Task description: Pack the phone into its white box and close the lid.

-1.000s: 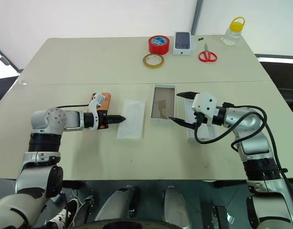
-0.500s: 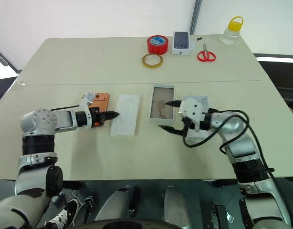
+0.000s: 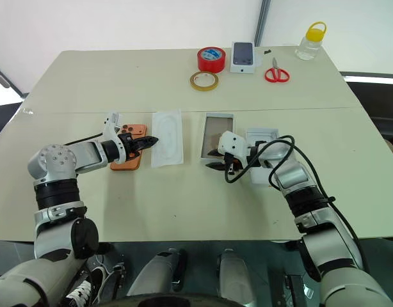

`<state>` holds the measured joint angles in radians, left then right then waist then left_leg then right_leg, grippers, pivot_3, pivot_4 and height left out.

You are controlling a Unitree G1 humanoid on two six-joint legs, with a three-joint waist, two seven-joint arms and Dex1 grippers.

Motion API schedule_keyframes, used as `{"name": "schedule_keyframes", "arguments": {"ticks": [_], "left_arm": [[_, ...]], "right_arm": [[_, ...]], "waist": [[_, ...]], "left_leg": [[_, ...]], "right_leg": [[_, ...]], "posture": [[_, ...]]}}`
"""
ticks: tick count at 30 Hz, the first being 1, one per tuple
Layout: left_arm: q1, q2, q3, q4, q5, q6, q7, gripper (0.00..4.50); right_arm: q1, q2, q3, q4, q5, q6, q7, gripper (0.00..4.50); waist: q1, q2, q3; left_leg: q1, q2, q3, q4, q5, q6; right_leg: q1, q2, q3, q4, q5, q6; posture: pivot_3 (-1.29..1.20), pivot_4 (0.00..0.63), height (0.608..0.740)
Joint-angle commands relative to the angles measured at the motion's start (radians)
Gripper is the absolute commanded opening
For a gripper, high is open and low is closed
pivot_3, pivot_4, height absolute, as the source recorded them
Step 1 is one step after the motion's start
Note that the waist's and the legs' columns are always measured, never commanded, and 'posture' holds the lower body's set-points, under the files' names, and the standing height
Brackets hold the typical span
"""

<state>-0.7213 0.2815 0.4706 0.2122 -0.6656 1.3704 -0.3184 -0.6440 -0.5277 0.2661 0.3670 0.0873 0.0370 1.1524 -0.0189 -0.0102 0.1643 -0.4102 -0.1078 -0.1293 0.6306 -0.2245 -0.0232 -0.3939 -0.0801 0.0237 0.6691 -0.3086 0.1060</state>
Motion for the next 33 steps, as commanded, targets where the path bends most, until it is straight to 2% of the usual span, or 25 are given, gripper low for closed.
{"name": "schedule_keyframes", "arguments": {"ticks": [1,9,10,12,14,15,18,25,32,33], "left_arm": [[-0.060,0.008,0.057,-0.037,-0.042,0.020,0.028,0.00],[-0.127,-0.047,0.098,-0.070,-0.070,0.084,0.087,0.00],[-0.128,-0.047,0.095,-0.073,-0.069,0.083,0.089,0.00],[-0.123,-0.042,0.088,-0.078,-0.077,0.092,0.082,0.00],[-0.113,-0.035,0.083,-0.074,-0.076,0.081,0.078,0.00],[-0.108,-0.026,0.080,-0.066,-0.070,0.070,0.075,0.00],[-0.100,-0.019,0.091,-0.051,-0.067,0.052,0.076,0.00],[-0.076,-0.014,0.069,-0.065,-0.078,0.046,0.067,0.00],[-0.066,-0.012,0.067,-0.082,-0.087,0.053,0.069,0.00],[-0.063,-0.012,0.067,-0.086,-0.087,0.054,0.072,0.00]], "right_arm": [[0.014,0.021,-0.012,-0.088,0.033,0.005,0.012,0.02],[0.104,0.082,0.028,-0.246,-0.013,0.021,-0.073,0.02],[0.103,0.087,0.020,-0.243,-0.019,0.010,-0.095,0.02],[0.056,0.085,-0.047,-0.210,0.059,0.100,-0.084,0.02],[0.015,0.062,-0.102,-0.180,0.131,0.185,-0.049,0.57],[0.019,0.028,-0.093,-0.184,0.109,0.161,-0.031,0.88],[0.043,-0.027,-0.064,-0.207,0.069,0.099,0.007,2.37],[0.027,-0.025,0.006,-0.102,-0.023,0.043,-0.008,2.37],[-0.031,-0.013,0.013,0.055,-0.073,-0.037,-0.015,2.37],[-0.032,-0.013,0.010,0.061,-0.061,-0.027,0.005,2.13]], "waist": [[0.001,0.000,0.000],[-0.001,0.000,0.000],[-0.002,0.000,0.000],[-0.002,0.000,0.000],[-0.002,0.000,0.000],[-0.001,0.000,0.000],[0.003,-0.001,0.000],[-0.003,-0.001,0.000],[-0.002,-0.001,0.000],[-0.001,-0.001,0.000]], "left_leg": [[0.000,0.000,0.000,0.000,0.000,0.000],[0.000,0.000,0.000,0.000,0.000,0.000],[0.000,0.000,0.000,0.000,0.000,0.000],[0.000,0.000,0.000,0.000,0.000,-0.001],[0.000,0.000,0.000,0.000,0.000,-0.001],[0.000,0.000,0.000,0.000,0.000,-0.001],[0.000,0.000,0.000,-0.001,0.000,-0.001],[0.000,0.000,0.000,0.000,0.000,-0.001],[0.000,0.000,0.000,0.000,0.001,-0.001],[0.000,0.000,0.000,0.000,0.001,-0.001]], "right_leg": [[0.000,0.000,0.000,0.000,0.000,0.000],[0.000,0.000,0.000,0.000,0.000,0.000],[0.000,0.000,0.000,0.001,0.000,0.000],[-0.001,0.000,0.000,0.001,0.000,0.000],[-0.001,0.000,0.000,0.002,0.000,0.000],[-0.001,0.000,0.000,0.002,0.000,0.000],[-0.001,0.000,0.000,0.000,0.000,0.000],[-0.001,0.000,0.000,0.001,0.000,0.000],[-0.001,0.000,0.000,0.001,0.000,0.000],[-0.001,0.000,0.000,0.001,0.000,0.000]], "posture": [[0.00,0.150,0.740],[0.00,0.150,0.740],[0.00,0.150,0.740],[0.00,0.150,0.740],[0.00,0.150,0.740],[0.00,0.150,0.740],[0.00,0.150,0.740],[0.00,0.150,0.740],[0.00,0.150,0.740],[0.00,0.150,0.740]]}}
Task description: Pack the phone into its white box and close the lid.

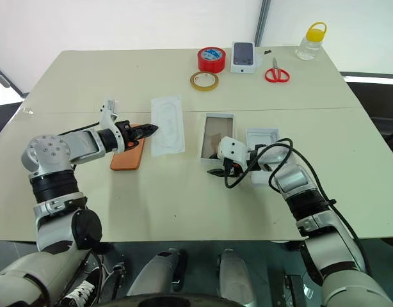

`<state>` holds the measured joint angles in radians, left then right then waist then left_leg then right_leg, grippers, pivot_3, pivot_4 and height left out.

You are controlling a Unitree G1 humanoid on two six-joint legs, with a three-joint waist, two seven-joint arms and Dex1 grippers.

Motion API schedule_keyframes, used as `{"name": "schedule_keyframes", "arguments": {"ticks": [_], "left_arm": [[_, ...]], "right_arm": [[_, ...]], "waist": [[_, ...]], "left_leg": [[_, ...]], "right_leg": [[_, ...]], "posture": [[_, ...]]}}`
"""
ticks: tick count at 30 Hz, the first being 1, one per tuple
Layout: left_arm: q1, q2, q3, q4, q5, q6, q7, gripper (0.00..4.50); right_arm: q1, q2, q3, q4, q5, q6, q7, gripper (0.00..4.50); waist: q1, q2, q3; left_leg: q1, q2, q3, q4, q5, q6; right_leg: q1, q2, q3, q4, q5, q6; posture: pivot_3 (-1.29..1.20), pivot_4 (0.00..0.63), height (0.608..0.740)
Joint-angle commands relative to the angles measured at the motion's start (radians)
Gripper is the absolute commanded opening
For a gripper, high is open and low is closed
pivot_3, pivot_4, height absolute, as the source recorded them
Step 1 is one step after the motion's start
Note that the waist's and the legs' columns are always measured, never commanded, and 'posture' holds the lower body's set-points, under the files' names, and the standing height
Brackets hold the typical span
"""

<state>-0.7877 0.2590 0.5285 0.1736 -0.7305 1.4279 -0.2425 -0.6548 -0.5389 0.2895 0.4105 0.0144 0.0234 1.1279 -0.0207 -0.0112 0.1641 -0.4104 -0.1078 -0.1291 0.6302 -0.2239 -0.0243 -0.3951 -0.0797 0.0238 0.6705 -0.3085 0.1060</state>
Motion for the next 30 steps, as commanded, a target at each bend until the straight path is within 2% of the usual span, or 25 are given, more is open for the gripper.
{"name": "schedule_keyframes", "arguments": {"ticks": [1,3,5,11,17,22,25,29,30], "left_arm": [[0.006,0.010,0.010,-0.049,-0.022,-0.005,-0.002,0.00],[0.009,0.010,0.011,-0.055,-0.023,-0.003,0.000,0.00],[0.010,0.010,0.014,-0.056,-0.024,-0.002,0.000,0.00],[0.004,0.008,0.015,-0.051,-0.026,-0.005,-0.001,0.00],[-0.010,-0.003,0.025,-0.048,-0.032,-0.003,0.008,0.00],[-0.007,-0.008,0.014,-0.046,-0.031,-0.006,0.008,0.00],[0.002,-0.011,0.001,-0.052,-0.029,-0.004,0.006,0.00],[0.021,-0.022,-0.031,-0.081,-0.029,0.010,0.005,0.00],[0.031,-0.024,-0.048,-0.096,-0.027,0.007,0.000,0.00]], "right_arm": [[-0.020,-0.002,-0.016,0.019,0.021,-0.011,0.042,1.85],[-0.016,0.002,-0.027,0.005,0.046,0.010,0.067,1.05],[-0.016,0.010,-0.036,-0.009,0.063,0.023,0.076,0.05],[-0.006,0.044,-0.024,-0.040,0.062,0.033,0.050,0.05],[0.070,0.120,0.012,-0.250,0.074,0.148,-0.007,0.05],[0.101,0.149,0.026,-0.327,0.084,0.220,-0.040,0.05],[0.111,0.145,0.039,-0.346,0.080,0.235,-0.039,0.82],[0.133,0.114,0.043,-0.396,0.072,0.251,-0.041,2.80],[0.135,0.100,0.033,-0.411,0.077,0.259,-0.041,2.80]], "waist": [[0.000,0.000,0.000],[0.001,0.000,0.000],[0.001,0.000,0.000],[0.000,0.000,0.000],[0.001,0.000,0.000],[0.002,0.000,0.000],[0.002,0.000,0.000],[0.003,0.000,0.000],[0.002,0.000,0.000]], "left_leg": [[0.000,0.000,0.000,0.000,0.000,0.000],[0.000,0.000,0.000,0.000,0.000,0.000],[0.000,0.000,0.000,0.000,0.000,0.000],[0.000,0.000,0.000,0.000,0.000,0.000],[0.000,0.000,0.000,0.000,0.000,0.000],[0.000,0.000,0.000,0.000,0.000,0.000],[0.000,0.000,0.000,0.000,0.000,0.000],[0.000,0.000,0.000,0.000,0.000,0.000],[0.000,0.000,0.000,0.000,0.000,0.000]], "right_leg": [[0.000,0.000,0.000,0.000,0.000,0.000],[0.000,0.000,0.000,-0.001,0.000,0.000],[0.000,0.000,0.000,-0.001,0.000,0.000],[0.000,0.000,0.000,0.000,0.000,0.000],[0.000,0.000,0.000,0.000,0.000,0.000],[0.000,0.000,0.000,0.000,0.000,0.000],[0.000,0.000,0.000,0.000,0.000,0.000],[0.000,0.000,0.000,0.000,0.000,0.000],[0.000,0.000,0.000,0.000,0.000,0.000]], "posture": [[0.00,0.150,0.740],[0.00,0.150,0.740],[0.00,0.150,0.740],[0.00,0.150,0.740],[0.00,0.150,0.740],[0.00,0.150,0.740],[0.00,0.150,0.740],[0.00,0.150,0.740],[0.00,0.150,0.740]]}}
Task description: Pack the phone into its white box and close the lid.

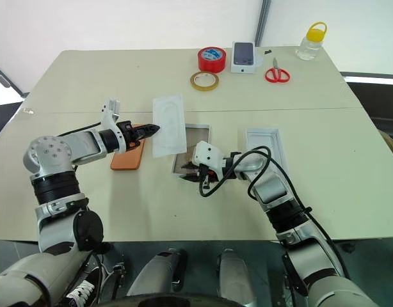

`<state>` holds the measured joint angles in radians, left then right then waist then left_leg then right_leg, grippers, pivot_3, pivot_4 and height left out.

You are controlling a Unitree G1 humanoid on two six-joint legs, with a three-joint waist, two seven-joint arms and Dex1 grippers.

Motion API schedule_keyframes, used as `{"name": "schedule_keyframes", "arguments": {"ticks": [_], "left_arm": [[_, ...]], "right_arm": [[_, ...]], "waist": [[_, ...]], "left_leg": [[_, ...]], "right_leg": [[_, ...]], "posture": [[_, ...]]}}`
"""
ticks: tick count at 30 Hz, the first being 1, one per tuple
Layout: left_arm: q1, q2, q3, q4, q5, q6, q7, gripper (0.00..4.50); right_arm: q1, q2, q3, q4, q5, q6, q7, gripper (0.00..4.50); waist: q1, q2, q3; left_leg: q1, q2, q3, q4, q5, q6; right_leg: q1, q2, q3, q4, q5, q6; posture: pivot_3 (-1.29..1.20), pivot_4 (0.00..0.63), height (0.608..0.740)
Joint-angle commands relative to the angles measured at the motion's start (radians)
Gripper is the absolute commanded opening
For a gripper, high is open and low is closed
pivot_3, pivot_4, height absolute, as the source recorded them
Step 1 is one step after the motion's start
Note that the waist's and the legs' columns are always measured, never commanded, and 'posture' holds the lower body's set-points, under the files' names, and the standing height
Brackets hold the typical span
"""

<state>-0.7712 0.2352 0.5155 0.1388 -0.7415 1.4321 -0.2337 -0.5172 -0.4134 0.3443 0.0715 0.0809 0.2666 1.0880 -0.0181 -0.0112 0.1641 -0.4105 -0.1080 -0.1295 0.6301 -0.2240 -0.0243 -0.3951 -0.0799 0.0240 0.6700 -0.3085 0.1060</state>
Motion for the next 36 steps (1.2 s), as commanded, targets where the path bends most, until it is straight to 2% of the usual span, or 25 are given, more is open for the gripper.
{"name": "schedule_keyframes", "arguments": {"ticks": [1,6,8,11,16,17,19,23,29,32,36], "left_arm": [[0.023,-0.006,-0.047,-0.076,-0.015,0.004,-0.007,0.00],[0.082,-0.012,-0.141,-0.146,0.014,-0.043,-0.008,0.00],[0.093,-0.034,-0.150,-0.151,0.015,-0.045,0.005,0.00],[0.100,-0.076,-0.154,-0.151,0.013,-0.046,0.028,0.00],[0.091,-0.095,-0.150,-0.119,0.022,-0.052,0.041,0.00],[0.087,-0.095,-0.150,-0.114,0.019,-0.046,0.039,0.48],[0.087,-0.088,-0.170,-0.120,0.025,-0.052,0.033,0.84],[0.081,-0.085,-0.181,-0.131,0.018,-0.061,0.019,2.78],[0.104,-0.008,-0.244,-0.197,0.050,-0.194,-0.062,2.78],[0.142,0.057,-0.285,-0.241,0.106,-0.351,-0.124,2.85],[0.230,0.175,-0.353,-0.270,0.198,-0.568,-0.256,2.85]], "right_arm": [[0.003,-0.049,-0.038,-0.092,0.023,0.027,0.009,2.80],[0.045,-0.183,-0.126,-0.149,0.095,0.087,0.060,2.80],[0.058,-0.200,-0.191,-0.136,0.154,0.116,0.059,2.80],[0.080,-0.251,-0.243,-0.056,0.139,0.054,0.056,2.80],[0.067,-0.235,-0.258,-0.039,0.145,0.026,0.015,2.80],[0.065,-0.229,-0.255,-0.035,0.138,0.015,0.007,2.86],[0.062,-0.221,-0.251,-0.029,0.127,-0.010,-0.004,2.86],[0.034,-0.183,-0.259,-0.023,0.134,-0.024,-0.042,2.86],[-0.007,-0.107,-0.281,-0.054,0.200,-0.001,-0.083,2.86],[-0.044,-0.041,-0.265,-0.044,0.184,-0.021,-0.143,2.14],[-0.068,0.009,-0.191,0.019,0.071,-0.104,-0.209,0.21]], "waist": [[-0.001,0.000,0.000],[0.005,0.000,0.000],[0.004,0.000,0.000],[0.005,0.000,0.000],[-0.001,-0.001,0.000],[-0.001,-0.001,0.000],[0.000,-0.001,0.000],[0.005,-0.001,0.000],[-0.002,-0.001,0.001],[-0.003,-0.001,0.001],[0.001,-0.001,0.000]], "left_leg": [[0.000,0.000,0.000,0.000,0.000,0.000],[0.000,0.000,0.000,0.000,0.000,0.000],[0.000,0.000,0.000,0.000,0.000,0.000],[0.000,0.000,0.000,-0.001,0.000,0.000],[0.000,0.000,0.000,-0.001,0.000,0.000],[0.000,0.001,0.000,-0.001,0.000,0.000],[0.000,0.001,0.000,-0.001,0.000,0.000],[0.000,0.000,0.000,0.000,0.000,0.000],[0.000,0.001,0.000,-0.001,0.000,0.000],[0.000,0.001,0.000,-0.001,0.000,0.000],[0.000,0.001,0.001,-0.002,0.000,0.000]], "right_leg": [[0.000,0.000,0.000,0.000,0.000,0.000],[0.001,0.000,0.000,-0.001,0.000,0.000],[0.001,0.000,0.000,-0.001,0.000,0.000],[0.001,0.000,0.000,-0.001,0.000,0.000],[0.001,0.000,0.000,-0.001,0.000,0.000],[0.001,0.001,0.000,-0.001,0.000,0.000],[0.001,0.001,0.000,-0.001,0.000,0.000],[0.001,0.000,0.000,-0.001,0.000,0.000],[0.001,0.001,0.000,-0.001,0.000,0.000],[0.000,0.001,0.000,-0.001,0.000,0.000],[-0.001,0.000,0.001,-0.001,0.000,0.000]], "posture": [[0.00,0.150,0.740],[0.00,0.150,0.740],[0.00,0.150,0.740],[0.00,0.150,0.740],[0.00,0.150,0.740],[0.00,0.150,0.740],[0.00,0.150,0.740],[0.00,0.150,0.740],[0.00,0.150,0.740],[0.00,0.150,0.740],[0.00,0.150,0.740]]}}
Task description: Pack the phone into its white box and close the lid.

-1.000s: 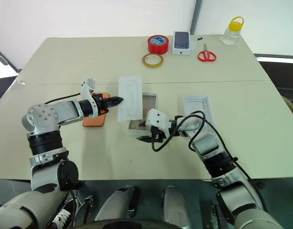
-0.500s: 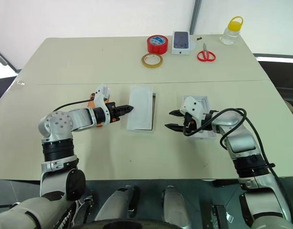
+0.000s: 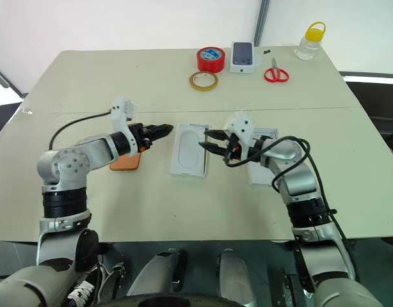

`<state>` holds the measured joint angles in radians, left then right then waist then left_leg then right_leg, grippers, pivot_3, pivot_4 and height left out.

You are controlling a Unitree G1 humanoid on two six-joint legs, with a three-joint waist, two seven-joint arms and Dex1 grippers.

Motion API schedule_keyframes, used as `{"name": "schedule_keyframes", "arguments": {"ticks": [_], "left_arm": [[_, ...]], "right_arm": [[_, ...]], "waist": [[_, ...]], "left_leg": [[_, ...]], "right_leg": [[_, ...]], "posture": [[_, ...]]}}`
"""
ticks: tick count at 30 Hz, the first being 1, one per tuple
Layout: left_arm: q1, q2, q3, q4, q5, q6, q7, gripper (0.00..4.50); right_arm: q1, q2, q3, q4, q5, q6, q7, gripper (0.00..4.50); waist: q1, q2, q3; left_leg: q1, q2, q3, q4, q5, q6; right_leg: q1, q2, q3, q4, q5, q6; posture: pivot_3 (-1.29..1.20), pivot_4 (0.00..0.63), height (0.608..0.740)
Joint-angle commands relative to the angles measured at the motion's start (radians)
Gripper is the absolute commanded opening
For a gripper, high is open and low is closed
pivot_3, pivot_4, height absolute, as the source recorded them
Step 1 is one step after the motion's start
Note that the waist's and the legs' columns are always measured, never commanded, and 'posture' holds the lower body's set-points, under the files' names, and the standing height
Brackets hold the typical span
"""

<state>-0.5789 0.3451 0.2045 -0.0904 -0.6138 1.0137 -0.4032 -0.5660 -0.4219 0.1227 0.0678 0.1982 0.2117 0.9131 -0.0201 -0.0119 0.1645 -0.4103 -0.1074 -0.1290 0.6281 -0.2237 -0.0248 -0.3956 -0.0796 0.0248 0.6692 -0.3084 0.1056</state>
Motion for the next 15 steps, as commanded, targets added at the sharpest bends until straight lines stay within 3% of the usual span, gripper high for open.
{"name": "schedule_keyframes", "arguments": {"ticks": [1,7,15], "left_arm": [[0.071,0.104,-0.072,-0.044,0.117,-0.234,-0.130,2.85],[0.249,0.213,-0.023,-0.012,0.158,-0.511,-0.308,2.85],[0.353,0.222,0.051,-0.031,0.122,-0.574,-0.321,2.85]], "right_arm": [[-0.030,0.026,0.050,0.053,-0.079,-0.075,-0.052,0.10],[-0.091,0.107,0.153,0.124,-0.152,-0.119,-0.061,0.10],[-0.202,0.104,0.272,0.323,-0.343,-0.221,-0.093,0.10]], "waist": [[0.002,0.000,0.000],[0.000,0.001,0.000],[0.007,0.001,0.000]], "left_leg": [[0.000,0.000,0.000,0.000,0.000,0.000],[0.000,0.000,0.000,-0.001,0.000,0.000],[0.000,0.000,-0.001,-0.002,0.000,0.000]], "right_leg": [[0.000,0.000,0.000,0.000,0.000,0.000],[0.000,-0.001,0.000,-0.001,0.000,0.000],[-0.004,0.000,-0.001,-0.002,0.000,-0.001]], "posture": [[0.00,0.150,0.740],[0.00,0.150,0.740],[0.00,0.150,0.740]]}}
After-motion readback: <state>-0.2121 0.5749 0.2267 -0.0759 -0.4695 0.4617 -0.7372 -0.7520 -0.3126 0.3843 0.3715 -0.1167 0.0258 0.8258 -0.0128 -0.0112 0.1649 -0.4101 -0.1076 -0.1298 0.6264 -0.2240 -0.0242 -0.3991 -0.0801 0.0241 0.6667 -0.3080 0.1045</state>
